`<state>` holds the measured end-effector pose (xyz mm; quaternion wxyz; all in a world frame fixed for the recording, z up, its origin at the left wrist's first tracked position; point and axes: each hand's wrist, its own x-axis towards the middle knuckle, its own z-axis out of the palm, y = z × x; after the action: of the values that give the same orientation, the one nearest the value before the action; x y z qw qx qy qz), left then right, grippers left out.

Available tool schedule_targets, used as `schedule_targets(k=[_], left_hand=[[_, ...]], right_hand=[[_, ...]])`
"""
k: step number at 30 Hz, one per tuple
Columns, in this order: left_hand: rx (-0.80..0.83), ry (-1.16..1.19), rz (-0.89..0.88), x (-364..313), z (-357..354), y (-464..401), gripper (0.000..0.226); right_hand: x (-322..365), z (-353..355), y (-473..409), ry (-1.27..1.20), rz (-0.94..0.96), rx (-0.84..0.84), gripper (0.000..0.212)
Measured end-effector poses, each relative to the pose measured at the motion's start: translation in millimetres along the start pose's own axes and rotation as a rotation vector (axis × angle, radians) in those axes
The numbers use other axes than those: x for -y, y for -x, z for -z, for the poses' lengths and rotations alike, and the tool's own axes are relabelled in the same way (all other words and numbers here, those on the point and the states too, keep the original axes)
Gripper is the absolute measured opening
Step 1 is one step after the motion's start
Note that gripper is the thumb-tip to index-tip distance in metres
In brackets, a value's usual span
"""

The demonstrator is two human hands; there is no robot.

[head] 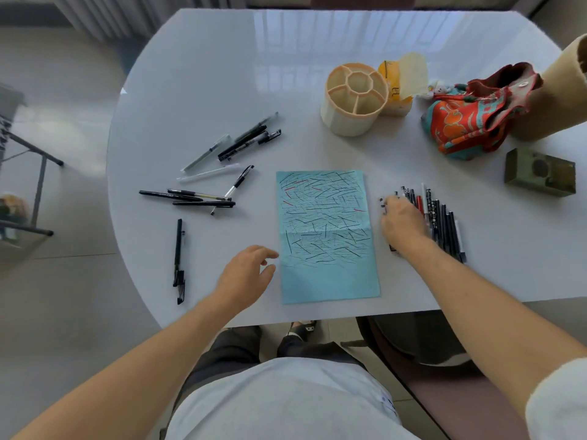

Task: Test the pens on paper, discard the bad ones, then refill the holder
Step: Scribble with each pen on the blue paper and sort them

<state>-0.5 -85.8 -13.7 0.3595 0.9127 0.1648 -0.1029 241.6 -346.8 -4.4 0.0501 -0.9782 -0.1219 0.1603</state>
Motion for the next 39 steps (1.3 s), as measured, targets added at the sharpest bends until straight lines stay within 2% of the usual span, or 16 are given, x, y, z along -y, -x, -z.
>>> schedule_targets(k=[3, 6, 10, 12, 15, 18, 20, 21, 23, 26, 29, 31, 33, 35, 39], left_hand=[[0.001, 0.023, 0.045, 12.7, 5.3, 3.3, 0.028], [0.031, 0.046, 0.062, 20.6, 8.7, 2.5, 0.029], [0.06, 0.075, 0.041, 25.4, 14.2, 2.1, 0.03], [0.079, 0.084, 0.029, 28.9, 17.0, 3.1, 0.03], [0.107, 0.08, -0.011, 36.2, 19.9, 5.1, 0.029], [0.13, 0.066, -0.036, 42.2, 21.2, 6.2, 0.028], [0.137, 0.067, -0.036, 43.7, 22.3, 5.5, 0.029], [0.138, 0.078, -0.034, 43.3, 22.8, 4.9, 0.029], [0.133, 0.116, -0.018, 40.1, 23.9, 3.6, 0.031], [0.076, 0.239, 0.019, 29.3, 23.9, 0.1, 0.034], [0.075, 0.41, 0.041, 7.0, 19.4, -6.6, 0.037], [0.132, 0.506, 0.048, -10.6, 13.0, -12.4, 0.037], [0.21, 0.529, 0.04, -26.5, 4.0, -16.7, 0.026], [0.255, 0.449, -0.002, -38.0, -6.5, -17.8, 0.011], [0.227, 0.357, 0.034, -56.4, -23.6, -15.3, 0.019]], right_hand=[[32.5, -4.6, 2.5, -0.01, 0.034, -0.092, 0.031], [103.4, -13.0, 7.2, -0.126, 0.263, -0.037, 0.039], [209.6, -22.7, 4.5, -0.229, 0.575, 0.039, 0.037], [251.1, -30.2, -1.7, -0.164, 0.681, 0.062, 0.042], [287.4, -41.5, -13.0, 0.074, 0.715, 0.091, 0.041], [292.3, -46.1, -16.8, 0.286, 0.722, -0.007, 0.031], [284.3, -42.5, -18.4, 0.308, 0.731, -0.047, 0.029], [278.1, -38.1, -18.6, 0.272, 0.719, -0.06, 0.029], [261.9, -26.6, -16.7, 0.038, 0.622, -0.108, 0.028], [222.8, -9.9, -2.2, -0.426, 0.308, -0.154, 0.016], [175.4, -1.2, 31.0, -0.977, -0.01, 0.026, 0.002], [144.9, -2.9, 58.7, -1.241, -0.107, 0.152, 0.004], [116.9, -9.4, 85.1, -1.358, -0.157, 0.229, 0.002], [94.2, -15.1, 105.6, -1.418, -0.187, 0.282, 0.005], [56.5, -18.1, 124.7, -1.474, -0.196, 0.312, 0.018]])
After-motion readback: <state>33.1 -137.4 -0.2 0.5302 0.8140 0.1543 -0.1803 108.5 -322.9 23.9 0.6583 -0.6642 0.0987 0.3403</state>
